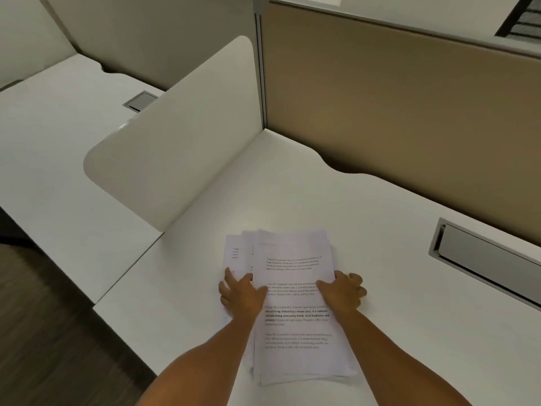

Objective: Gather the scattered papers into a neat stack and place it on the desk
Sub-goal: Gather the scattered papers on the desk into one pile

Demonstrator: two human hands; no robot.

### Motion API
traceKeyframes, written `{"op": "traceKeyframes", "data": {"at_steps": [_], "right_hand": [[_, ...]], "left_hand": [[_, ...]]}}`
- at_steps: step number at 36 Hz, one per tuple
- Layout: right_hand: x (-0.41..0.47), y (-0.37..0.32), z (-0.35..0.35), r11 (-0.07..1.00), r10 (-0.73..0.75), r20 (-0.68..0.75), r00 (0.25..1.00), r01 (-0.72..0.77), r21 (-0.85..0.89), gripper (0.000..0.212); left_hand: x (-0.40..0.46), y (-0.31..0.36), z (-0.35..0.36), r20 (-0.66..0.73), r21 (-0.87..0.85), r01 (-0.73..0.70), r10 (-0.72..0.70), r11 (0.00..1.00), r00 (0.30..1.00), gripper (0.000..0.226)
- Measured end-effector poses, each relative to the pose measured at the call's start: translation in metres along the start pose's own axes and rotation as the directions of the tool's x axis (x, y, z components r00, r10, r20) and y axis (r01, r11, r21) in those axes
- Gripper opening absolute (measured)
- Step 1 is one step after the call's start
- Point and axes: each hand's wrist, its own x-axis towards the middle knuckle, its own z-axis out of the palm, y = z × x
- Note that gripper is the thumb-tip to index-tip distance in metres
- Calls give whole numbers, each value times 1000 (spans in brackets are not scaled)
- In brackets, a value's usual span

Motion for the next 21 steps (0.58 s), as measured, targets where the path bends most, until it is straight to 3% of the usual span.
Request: {"op": "traceKeyframes", "data": {"at_steps": [7, 15, 21], "right_hand": [[4, -6, -2, 999, 35, 35, 999, -35, -4, 48], [5, -3, -7, 998, 31, 47, 998, -34, 57, 38], [4, 2, -10, 976, 55, 109, 992, -76, 204, 60]], "left_hand": [[10, -1, -4, 24, -111, 130, -128, 985, 991, 42], [15, -6, -11, -18, -144, 141, -145, 980, 989, 30], [14, -7, -15, -31, -222, 111, -121, 969, 992, 33]]}}
